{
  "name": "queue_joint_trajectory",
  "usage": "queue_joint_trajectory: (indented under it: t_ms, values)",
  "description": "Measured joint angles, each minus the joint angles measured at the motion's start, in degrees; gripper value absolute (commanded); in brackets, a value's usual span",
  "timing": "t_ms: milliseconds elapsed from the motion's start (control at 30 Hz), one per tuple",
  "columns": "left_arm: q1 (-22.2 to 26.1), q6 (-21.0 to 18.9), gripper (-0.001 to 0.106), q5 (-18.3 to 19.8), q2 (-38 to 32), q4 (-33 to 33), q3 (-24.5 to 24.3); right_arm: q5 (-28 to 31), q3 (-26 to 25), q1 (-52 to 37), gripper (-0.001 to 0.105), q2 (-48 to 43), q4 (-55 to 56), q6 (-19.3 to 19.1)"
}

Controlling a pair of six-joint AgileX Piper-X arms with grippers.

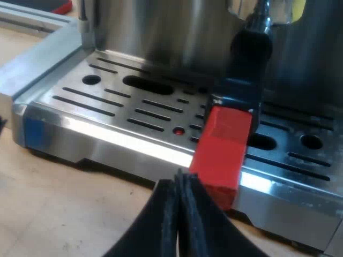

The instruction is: Grind coffee beans and then tamp

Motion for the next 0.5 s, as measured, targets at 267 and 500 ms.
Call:
queue_joint_trajectory:
  t_ms: [267, 500]
  values:
    - [0.0, 0.8, 0.074, -0.7, 0.0, 1.6, 0.0, 0.3, 2.7, 0.0, 0.000, -3.6, 0.0, -0.7]
    - [0.0, 0.8, 0.074, -0.8, -3.3, 1.9, 0.0, -2.8, 3.6, -4.0, 0.000, -3.9, 0.2, -0.7]
